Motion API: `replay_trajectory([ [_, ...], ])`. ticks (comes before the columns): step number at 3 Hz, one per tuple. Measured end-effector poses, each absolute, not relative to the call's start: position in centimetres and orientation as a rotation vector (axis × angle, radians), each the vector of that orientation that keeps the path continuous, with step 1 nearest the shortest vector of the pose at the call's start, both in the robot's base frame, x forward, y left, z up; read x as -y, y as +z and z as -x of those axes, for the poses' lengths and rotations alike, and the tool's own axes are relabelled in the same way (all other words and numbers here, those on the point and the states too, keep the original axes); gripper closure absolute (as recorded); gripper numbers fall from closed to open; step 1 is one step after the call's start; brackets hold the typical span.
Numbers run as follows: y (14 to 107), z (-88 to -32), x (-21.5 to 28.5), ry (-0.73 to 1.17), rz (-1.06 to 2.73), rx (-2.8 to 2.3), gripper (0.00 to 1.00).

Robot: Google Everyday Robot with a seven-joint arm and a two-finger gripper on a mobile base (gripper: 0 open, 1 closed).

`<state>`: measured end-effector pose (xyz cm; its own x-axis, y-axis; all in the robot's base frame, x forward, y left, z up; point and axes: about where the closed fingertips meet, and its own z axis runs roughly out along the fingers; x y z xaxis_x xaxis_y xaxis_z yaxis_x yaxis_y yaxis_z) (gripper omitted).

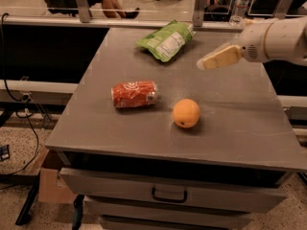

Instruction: Move green rice chip bag near coke can

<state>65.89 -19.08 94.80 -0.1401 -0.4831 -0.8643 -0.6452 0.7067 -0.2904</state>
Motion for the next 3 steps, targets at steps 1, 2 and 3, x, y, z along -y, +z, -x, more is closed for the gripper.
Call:
replay_trajectory([
  [1, 92.9, -68.8, 17.5, 0.148, 0.832, -1.793, 0.0],
  [2, 91.4, -71.5, 16.0, 0.131, 0.764, -1.814, 0.0],
  [3, 90.5, -74.1, 14.8, 0.124, 0.686, -1.843, 0.0],
])
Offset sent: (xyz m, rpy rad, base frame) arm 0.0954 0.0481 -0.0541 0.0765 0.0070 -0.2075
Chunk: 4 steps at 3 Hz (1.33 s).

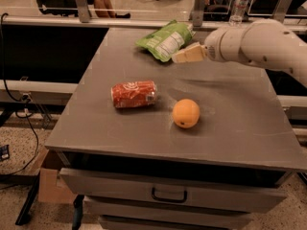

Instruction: Move green rice chip bag near coke can

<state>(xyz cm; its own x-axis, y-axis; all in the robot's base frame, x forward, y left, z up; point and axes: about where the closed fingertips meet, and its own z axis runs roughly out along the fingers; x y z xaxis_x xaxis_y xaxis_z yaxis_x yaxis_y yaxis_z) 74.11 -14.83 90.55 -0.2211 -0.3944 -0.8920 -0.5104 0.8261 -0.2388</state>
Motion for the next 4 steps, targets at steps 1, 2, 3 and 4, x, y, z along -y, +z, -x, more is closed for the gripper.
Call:
replay_trajectory([
  [1, 89.7, -76.2, 13.4, 0.143, 0.627, -1.885, 0.0],
  [2, 88.5, -77.3, 11.6, 0.187, 0.631, -1.916, 0.0],
  [3, 87.5, -77.9, 9.5, 0.229, 0.667, -1.929, 0.0],
  [4, 86.8, -78.7, 7.9, 0.262, 0.7, -1.921, 0.0],
])
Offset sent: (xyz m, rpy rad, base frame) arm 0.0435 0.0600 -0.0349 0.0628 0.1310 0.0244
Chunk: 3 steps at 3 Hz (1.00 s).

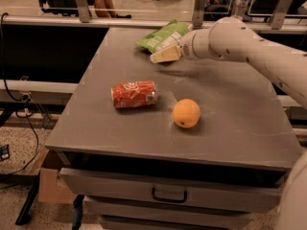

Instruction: Move green rice chip bag near coke can

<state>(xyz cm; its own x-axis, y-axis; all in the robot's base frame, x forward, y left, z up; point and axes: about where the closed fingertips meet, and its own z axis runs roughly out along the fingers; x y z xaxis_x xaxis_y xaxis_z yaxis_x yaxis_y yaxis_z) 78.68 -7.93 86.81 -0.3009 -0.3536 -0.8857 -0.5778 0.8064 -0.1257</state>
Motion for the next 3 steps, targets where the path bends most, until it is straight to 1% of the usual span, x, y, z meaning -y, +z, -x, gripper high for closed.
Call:
replay_trajectory([
  [1, 86.2, -79.8, 6.5, 0.285, 0.73, -1.895, 0.0],
  [2, 85.6, -80.7, 5.6, 0.293, 0.772, -1.871, 0.12],
  [3, 85.2, -80.9, 4.9, 0.313, 0.812, -1.844, 0.31],
])
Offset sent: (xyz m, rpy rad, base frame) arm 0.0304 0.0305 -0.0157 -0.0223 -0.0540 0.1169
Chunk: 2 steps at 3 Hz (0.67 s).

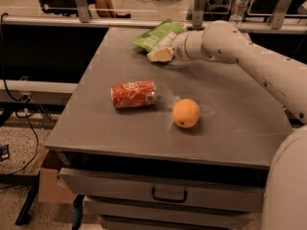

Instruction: Move green rice chip bag near coke can

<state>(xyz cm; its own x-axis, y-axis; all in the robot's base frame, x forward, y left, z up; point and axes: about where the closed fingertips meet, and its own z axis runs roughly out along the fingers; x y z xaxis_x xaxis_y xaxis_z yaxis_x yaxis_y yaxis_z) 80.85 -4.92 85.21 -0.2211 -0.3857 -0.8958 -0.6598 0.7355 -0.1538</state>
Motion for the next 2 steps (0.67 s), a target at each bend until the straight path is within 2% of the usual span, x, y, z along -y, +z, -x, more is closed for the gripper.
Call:
replay_trajectory([
  [2, 85.16, -80.74, 4.37, 0.314, 0.884, -1.812, 0.77],
])
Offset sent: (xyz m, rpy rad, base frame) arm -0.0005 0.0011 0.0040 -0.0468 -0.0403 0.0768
